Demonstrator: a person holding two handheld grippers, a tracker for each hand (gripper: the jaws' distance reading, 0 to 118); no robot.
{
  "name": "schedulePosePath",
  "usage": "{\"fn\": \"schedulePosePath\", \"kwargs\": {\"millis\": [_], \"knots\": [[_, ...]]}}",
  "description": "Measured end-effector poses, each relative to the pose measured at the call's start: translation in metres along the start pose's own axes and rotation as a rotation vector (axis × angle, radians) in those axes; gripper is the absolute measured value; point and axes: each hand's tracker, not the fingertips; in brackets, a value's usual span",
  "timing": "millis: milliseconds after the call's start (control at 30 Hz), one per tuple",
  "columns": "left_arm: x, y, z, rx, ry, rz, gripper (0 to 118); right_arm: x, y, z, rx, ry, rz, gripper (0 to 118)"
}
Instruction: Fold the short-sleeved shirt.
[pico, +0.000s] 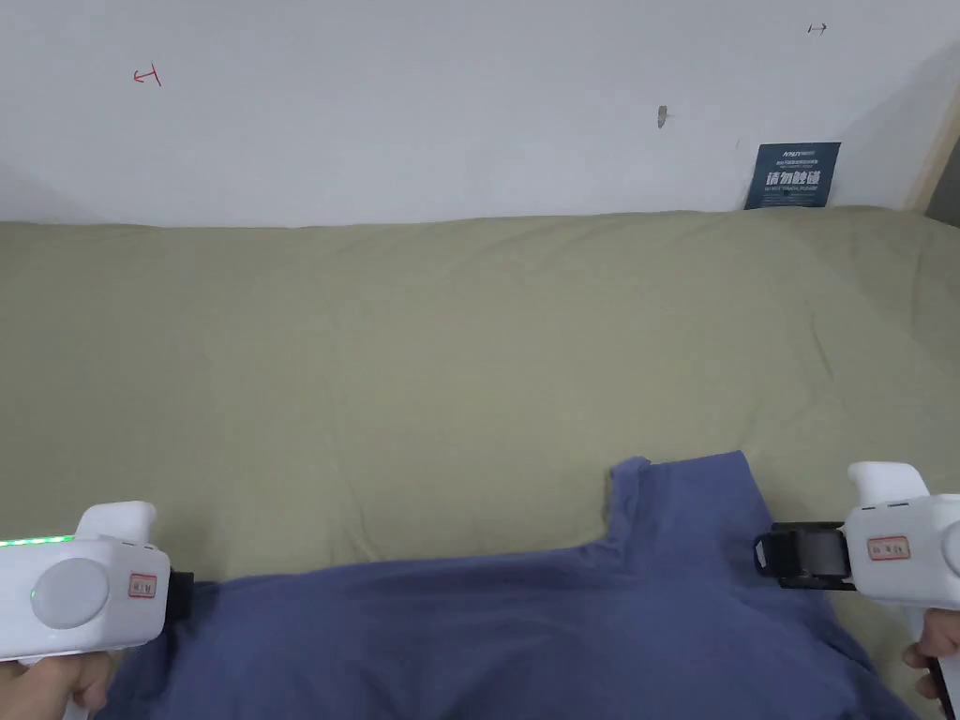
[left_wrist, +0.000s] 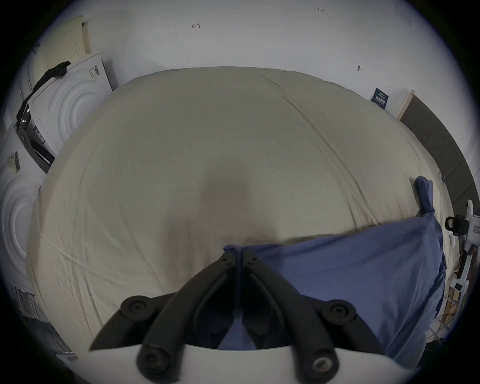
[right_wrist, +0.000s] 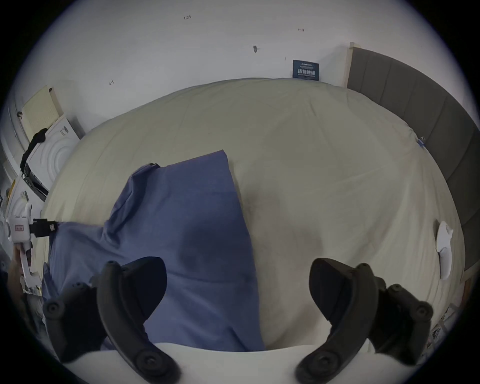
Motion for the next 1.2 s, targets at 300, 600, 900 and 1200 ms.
{"fn": "schedulePosePath", "kwargs": {"millis": [300,600,900,1200], "knots": [[-0.002,0.002,-0.001,-0.005,-0.001,-0.001,3,-0.001,0.008,-0.038,-0.104,-0.115,0.054,76],[-0.016,-0.007,0.059,0.048,-0.033,-0.003,2,-0.015,-0.007,0.061,0.003,0.003,0.039,2],[-0.047,-0.080,0.158,0.154,-0.069,0.008,3,-0.023,-0.068,0.161,0.120,0.063,0.066,2],[-0.068,-0.180,0.190,0.166,-0.083,-0.036,3,-0.023,-0.182,0.197,0.123,0.076,0.094,2]]}}
